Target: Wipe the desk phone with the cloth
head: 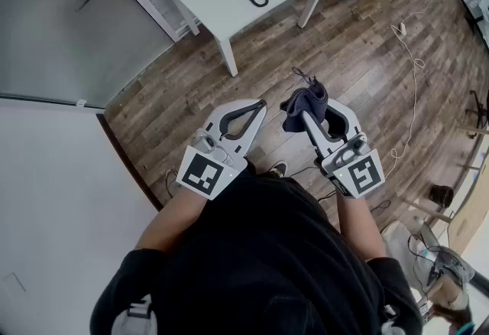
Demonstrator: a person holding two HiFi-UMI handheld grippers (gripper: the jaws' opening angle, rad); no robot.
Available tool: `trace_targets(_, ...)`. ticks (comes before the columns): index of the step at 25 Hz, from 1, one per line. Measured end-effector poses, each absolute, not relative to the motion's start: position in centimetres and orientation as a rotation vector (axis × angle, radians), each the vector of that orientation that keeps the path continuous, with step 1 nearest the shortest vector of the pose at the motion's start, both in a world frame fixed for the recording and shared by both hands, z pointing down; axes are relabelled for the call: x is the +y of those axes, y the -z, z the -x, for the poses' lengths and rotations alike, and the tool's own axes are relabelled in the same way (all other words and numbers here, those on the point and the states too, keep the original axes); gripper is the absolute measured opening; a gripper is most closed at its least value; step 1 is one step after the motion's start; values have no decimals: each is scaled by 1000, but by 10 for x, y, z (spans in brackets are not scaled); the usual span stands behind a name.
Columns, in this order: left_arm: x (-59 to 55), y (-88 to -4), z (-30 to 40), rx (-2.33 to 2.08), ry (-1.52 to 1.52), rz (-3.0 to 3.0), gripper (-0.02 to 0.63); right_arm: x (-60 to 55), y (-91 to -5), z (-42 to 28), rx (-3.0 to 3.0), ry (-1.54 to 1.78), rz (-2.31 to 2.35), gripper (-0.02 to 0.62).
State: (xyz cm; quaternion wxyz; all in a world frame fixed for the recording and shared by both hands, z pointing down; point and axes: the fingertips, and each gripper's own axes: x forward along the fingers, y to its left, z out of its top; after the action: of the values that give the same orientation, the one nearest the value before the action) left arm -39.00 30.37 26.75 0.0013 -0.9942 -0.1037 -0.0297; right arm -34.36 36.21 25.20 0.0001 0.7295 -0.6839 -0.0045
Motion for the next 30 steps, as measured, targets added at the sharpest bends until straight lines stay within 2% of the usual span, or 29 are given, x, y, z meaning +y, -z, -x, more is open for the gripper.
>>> trace_targets(21, 253, -264, 399, -359, 39, 3118, 9, 319, -246, 352, -2113, 1, -2335, 110)
trace_targets(30, 235, -280, 369, -404, 48, 3105, 9, 309, -262, 321, -2042, -16, -2373, 109)
